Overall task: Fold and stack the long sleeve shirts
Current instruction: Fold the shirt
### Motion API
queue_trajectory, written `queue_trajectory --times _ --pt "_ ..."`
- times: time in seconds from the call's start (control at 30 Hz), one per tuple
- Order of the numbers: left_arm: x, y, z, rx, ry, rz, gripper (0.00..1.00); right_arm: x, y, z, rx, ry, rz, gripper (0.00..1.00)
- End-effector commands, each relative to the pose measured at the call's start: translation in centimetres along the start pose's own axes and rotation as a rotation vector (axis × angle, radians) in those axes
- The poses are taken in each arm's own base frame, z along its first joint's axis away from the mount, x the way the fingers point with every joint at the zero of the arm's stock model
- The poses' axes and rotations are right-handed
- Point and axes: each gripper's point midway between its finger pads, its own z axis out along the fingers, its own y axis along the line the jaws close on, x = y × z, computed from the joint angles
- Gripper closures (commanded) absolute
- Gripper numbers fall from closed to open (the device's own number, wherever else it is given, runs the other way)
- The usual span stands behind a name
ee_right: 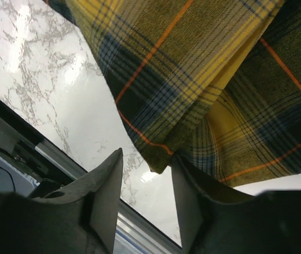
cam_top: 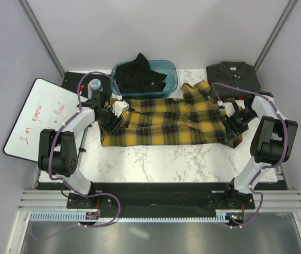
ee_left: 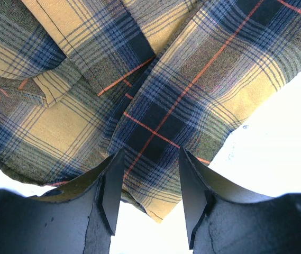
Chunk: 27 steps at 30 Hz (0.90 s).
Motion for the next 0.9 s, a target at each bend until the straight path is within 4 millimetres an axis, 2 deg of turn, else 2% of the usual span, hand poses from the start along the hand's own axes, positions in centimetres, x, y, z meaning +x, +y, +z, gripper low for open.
queue_trajectory --times 0.0,0.03,0.1,0.13,0.17,0.23,0.27,0.37,0.47,0.7,0.8,0.83,0.87 --pt "-0.5 -0.2 0.2 0.011 -0.027 -0.012 0.47 -1.5 -0.7 -0.1 -0.003 -0.044 0.018 0.57" --pt "-0.5 -0.1 0.2 0.01 -0.026 -0.01 0.47 -1.6 -0.9 -0.2 0.005 -0.047 0.021 0.67" --pt "-0.5 -0.1 0.4 0.011 -0.025 -0.008 0.47 -2.3 -1.5 -0.7 0.022 -0.059 0.015 0.8" --pt "-0.5 0.0 0.4 0.007 -0.027 -0.007 0.48 -2.6 -1.6 -0.9 0.03 -0.066 0.017 0.96" --pt "-0.4 0.1 0.4 0.005 -0.027 -0.004 0.47 -3.2 -2.0 -1.5 0.047 -0.082 0.009 1.0" --pt "-0.6 0.4 0.4 -0.005 -0.029 -0.003 0.48 -4.1 -2.6 -2.4 0.074 -0.103 0.002 1.0" --pt "-0.6 0.5 0.4 -0.012 -0.029 0.0 0.48 -5.3 -3.3 -3.6 0.108 -0.133 -0.01 1.0" --pt "-0.4 1.4 0.6 -0.045 -0.009 0.001 0.6 -7.5 -5.2 -5.2 0.167 -0.168 -0.029 1.0" --pt "0.0 1.9 1.1 -0.054 0.008 -0.007 0.68 -8.6 -6.5 -4.8 0.178 -0.149 -0.048 1.0" --pt "1.0 2.3 1.8 -0.065 0.041 -0.021 0.69 -8.1 -8.4 -0.9 0.158 -0.047 -0.037 0.94" --pt "1.6 2.6 1.9 -0.075 0.053 -0.028 0.69 -6.5 -9.3 0.1 0.192 0.005 -0.034 0.9" --pt "1.6 2.7 1.8 -0.083 0.052 -0.029 0.68 -5.4 -9.3 0.7 0.193 0.037 -0.024 0.88" --pt "1.7 2.8 1.8 -0.084 0.053 -0.034 0.66 -5.3 -9.7 0.6 0.219 0.03 -0.028 0.85"
